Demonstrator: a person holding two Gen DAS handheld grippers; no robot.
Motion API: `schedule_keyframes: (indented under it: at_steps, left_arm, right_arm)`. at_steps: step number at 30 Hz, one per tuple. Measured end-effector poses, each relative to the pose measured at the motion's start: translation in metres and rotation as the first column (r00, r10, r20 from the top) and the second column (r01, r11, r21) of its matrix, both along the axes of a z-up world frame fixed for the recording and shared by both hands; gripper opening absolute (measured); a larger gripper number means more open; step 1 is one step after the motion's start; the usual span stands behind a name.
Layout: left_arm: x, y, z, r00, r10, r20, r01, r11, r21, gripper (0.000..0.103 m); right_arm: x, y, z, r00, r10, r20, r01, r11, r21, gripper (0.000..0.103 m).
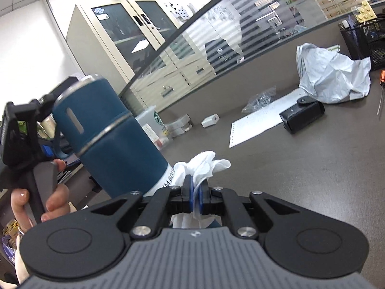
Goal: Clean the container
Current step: 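Rub the tissue in the right gripper along the tilted thermos body, then wipe the thermos label with the right gripper's tissue while the left gripper rotates it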
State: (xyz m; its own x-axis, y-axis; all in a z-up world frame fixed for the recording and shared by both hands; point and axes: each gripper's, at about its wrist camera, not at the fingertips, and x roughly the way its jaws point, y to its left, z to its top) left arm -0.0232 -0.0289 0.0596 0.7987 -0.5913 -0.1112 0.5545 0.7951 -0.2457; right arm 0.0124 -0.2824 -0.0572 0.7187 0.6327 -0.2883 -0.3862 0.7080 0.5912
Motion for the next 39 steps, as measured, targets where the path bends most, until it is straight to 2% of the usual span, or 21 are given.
schedule_keyframes:
  at_steps: [17,35,39]
  left_arm:
    - [-0.001,0.004,-0.001,1.000,0.001,-0.001,-0.001,1.000,-0.005,0.103]
    - [-0.002,0.003,0.001,1.000,0.016,0.004,-0.016,1.000,0.005,0.103]
    - [-0.001,0.002,0.001,1.000,0.017,0.004,-0.017,1.000,0.005,0.103]
  right_arm:
    - [-0.001,0.003,-0.024,0.996,-0.005,-0.088,0.002,0.999,-0.043,0.008]
    - [-0.008,0.009,-0.034,0.990,-0.006,-0.140,-0.008,0.995,-0.098,0.008]
    - [-0.015,0.007,-0.030,0.992,-0.006,-0.124,-0.004,0.996,-0.084,0.008]
